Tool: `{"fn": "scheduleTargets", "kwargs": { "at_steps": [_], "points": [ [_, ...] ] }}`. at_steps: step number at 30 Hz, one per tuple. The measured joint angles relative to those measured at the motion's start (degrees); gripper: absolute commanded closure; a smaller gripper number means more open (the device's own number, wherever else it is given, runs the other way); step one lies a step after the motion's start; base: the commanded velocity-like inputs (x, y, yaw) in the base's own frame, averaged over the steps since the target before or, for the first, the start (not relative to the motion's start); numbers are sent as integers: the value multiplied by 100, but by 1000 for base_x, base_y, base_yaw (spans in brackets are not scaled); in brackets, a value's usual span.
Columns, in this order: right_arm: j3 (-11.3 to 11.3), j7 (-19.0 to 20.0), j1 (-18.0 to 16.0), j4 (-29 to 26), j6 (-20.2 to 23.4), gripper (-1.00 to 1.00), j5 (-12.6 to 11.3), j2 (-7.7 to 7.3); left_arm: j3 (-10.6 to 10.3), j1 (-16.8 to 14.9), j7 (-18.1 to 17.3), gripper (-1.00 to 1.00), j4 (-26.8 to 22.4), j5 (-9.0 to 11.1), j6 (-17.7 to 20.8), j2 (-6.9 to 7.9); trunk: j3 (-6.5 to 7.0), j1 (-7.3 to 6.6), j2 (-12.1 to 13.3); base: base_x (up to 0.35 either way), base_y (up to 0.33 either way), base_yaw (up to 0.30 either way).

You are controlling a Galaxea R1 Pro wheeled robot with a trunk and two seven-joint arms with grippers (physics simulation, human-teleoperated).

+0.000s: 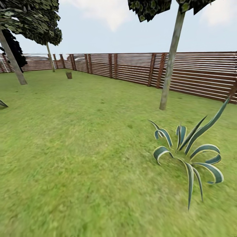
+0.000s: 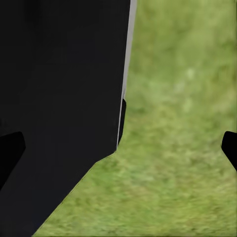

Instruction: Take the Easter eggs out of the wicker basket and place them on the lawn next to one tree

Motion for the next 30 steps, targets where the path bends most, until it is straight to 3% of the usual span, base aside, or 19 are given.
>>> {"fn": "scheduleTargets", "kwargs": {
  "at_steps": [20,30],
  "points": [
    [-8,-39,0,0,7,-100,-8,1,0,2,0,-100,0,0,0,0,0,0,0,336,0,-35],
    [-3,-39,0,0,7,-100,-6,9,4,0,0,-100,0,0,0,-4,0,0,0,336,0,234]
  ]
}}
